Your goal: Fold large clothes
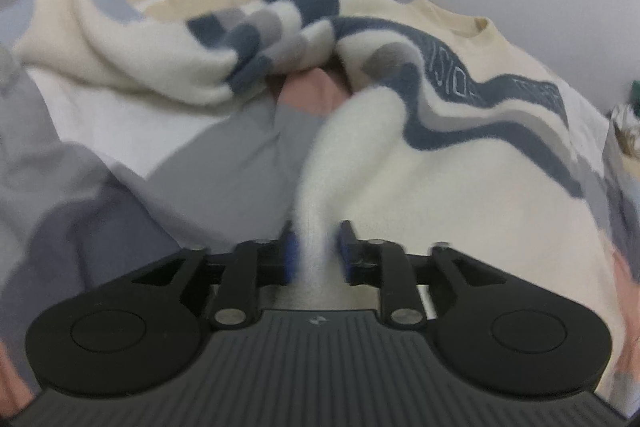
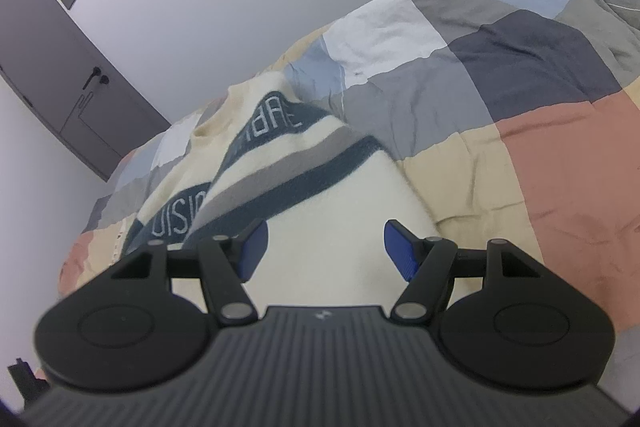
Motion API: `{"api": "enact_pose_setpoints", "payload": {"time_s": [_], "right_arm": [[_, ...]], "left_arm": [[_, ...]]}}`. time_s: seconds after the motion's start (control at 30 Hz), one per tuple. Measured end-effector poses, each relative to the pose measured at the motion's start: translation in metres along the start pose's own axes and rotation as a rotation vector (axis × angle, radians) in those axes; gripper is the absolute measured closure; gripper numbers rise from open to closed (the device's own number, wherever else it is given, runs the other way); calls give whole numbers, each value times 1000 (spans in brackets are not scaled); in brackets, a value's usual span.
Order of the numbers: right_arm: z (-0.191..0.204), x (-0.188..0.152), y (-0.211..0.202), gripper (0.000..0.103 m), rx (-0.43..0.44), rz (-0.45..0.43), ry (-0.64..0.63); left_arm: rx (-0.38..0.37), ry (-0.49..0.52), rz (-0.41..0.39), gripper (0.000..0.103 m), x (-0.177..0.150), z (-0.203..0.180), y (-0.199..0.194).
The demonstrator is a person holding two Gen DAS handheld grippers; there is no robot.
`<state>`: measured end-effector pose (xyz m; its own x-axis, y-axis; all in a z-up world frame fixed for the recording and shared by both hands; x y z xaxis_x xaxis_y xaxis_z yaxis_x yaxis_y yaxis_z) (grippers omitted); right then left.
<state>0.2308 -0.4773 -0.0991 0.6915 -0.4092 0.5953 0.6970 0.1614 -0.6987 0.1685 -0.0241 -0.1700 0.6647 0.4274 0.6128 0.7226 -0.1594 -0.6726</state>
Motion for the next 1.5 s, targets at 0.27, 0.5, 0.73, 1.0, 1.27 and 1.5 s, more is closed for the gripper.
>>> {"api": "enact_pose_setpoints", "payload": {"time_s": [0.27, 0.5, 0.73, 1.0, 1.27, 1.5], "right_arm": [[-6, 9, -16, 35, 2, -80, -8], [-41, 27, -32, 35, -46, -191, 103], [-77, 32, -23, 35, -101, -198, 230], [-85, 28, 6, 35, -130, -150, 234], [-90, 27, 10, 35, -103, -140, 269], [-63, 18, 12, 35, -82, -116, 184]], "left_arm": [[-84, 131, -148, 39, 32, -63, -39], [-419, 162, 12, 38, 16, -178, 24], [-530, 317, 197, 38, -38, -301, 111], [-338, 570, 256, 49, -95, -334, 168], [-374, 410, 125, 97, -59, -290, 112], [-393, 189, -50, 103, 21, -194, 16]]}}
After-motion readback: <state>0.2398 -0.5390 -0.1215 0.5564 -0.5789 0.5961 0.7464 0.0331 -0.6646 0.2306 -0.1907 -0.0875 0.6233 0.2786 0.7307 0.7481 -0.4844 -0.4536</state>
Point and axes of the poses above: each gripper's, at about its wrist camera, not at the fingertips, and y roughly the way its jaws point, z to its left, x to its top, the point moved 5 cm from there along y, roughly the way its jaws point, and after that the axes turned 15 degrees about -x, right-handed, at the moved point
